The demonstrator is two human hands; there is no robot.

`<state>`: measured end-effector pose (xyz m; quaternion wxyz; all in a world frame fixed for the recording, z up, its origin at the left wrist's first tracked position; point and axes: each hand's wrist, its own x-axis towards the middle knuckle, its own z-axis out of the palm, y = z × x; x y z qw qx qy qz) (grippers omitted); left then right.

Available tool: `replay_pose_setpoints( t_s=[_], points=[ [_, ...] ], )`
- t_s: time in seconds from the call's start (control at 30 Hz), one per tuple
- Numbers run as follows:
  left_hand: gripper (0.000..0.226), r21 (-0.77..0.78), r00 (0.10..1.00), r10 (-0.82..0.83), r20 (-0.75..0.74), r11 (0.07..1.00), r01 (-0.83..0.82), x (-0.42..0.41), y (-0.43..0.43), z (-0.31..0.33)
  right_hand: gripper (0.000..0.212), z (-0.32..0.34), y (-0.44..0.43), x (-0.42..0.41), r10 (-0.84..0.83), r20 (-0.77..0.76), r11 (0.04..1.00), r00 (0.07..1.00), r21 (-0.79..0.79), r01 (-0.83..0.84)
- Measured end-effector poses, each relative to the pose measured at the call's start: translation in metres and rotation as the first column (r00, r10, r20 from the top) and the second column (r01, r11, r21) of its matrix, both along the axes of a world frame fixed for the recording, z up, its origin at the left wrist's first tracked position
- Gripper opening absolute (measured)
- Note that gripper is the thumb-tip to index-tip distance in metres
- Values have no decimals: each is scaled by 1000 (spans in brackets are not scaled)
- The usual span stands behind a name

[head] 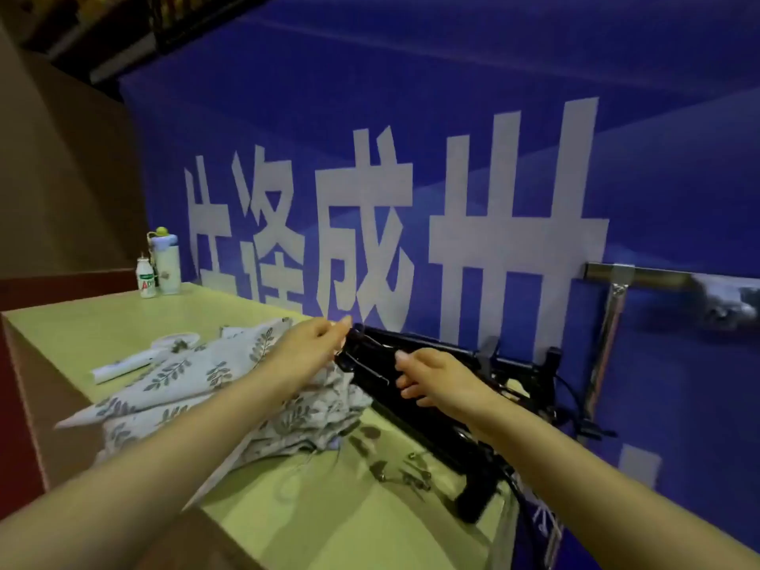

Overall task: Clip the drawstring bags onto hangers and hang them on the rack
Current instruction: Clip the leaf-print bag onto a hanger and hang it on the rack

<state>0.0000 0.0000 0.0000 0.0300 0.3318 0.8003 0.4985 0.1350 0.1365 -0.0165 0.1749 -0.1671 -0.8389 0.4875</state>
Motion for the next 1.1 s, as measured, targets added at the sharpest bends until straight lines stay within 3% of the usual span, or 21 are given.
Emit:
replay_pose_setpoints(
  t_s=[0.07, 0.13, 0.27, 0.4, 0.5, 0.67, 0.77, 0.97, 1.03, 1.1],
  points=[
    [45, -159, 967, 35, -254, 984, -77, -1, -22, -13, 19, -8, -11, -1, -47, 107, 952, 993, 306, 12],
    [46, -223, 921, 82, -382, 959, -177, -5, -34, -33, 16, -24, -16, 2, -79, 175, 873, 981, 488, -17],
    [52, -125, 899, 230, -372, 948, -294, -6, -41, -52, 23, -55, -25, 10, -115, 242, 756, 964, 651, -73],
    [50, -63, 881, 355, -313, 918, -392, -16, -44, -59, 30, -80, -29, 9, -73, 214, 648, 974, 753, -117],
    [49, -57, 884, 363, -294, 917, -395, -19, -44, -58, 31, -89, -29, 5, -41, 185, 555, 982, 821, -132],
    [25, -51, 875, 343, -343, 923, -382, -21, -42, -56, 24, -96, -29, -6, 11, 181, 406, 983, 898, -169],
    [23, 8, 897, 320, -306, 943, -333, -25, -40, -58, 27, -102, -25, -13, 21, 172, 394, 985, 904, -166],
    [28, 225, 979, 197, -52, 958, -180, -24, -35, -52, 29, -107, -25, -21, 25, 175, 367, 984, 914, -172],
    [28, 305, 983, 179, 43, 935, -183, -23, -36, -46, 27, -104, -28, -24, 25, 109, 410, 994, 906, -110],
    [25, 418, 971, 153, 183, 882, -217, -22, -37, -34, 25, -95, -32, -28, 31, -31, 525, 999, 851, 10]
  ],
)
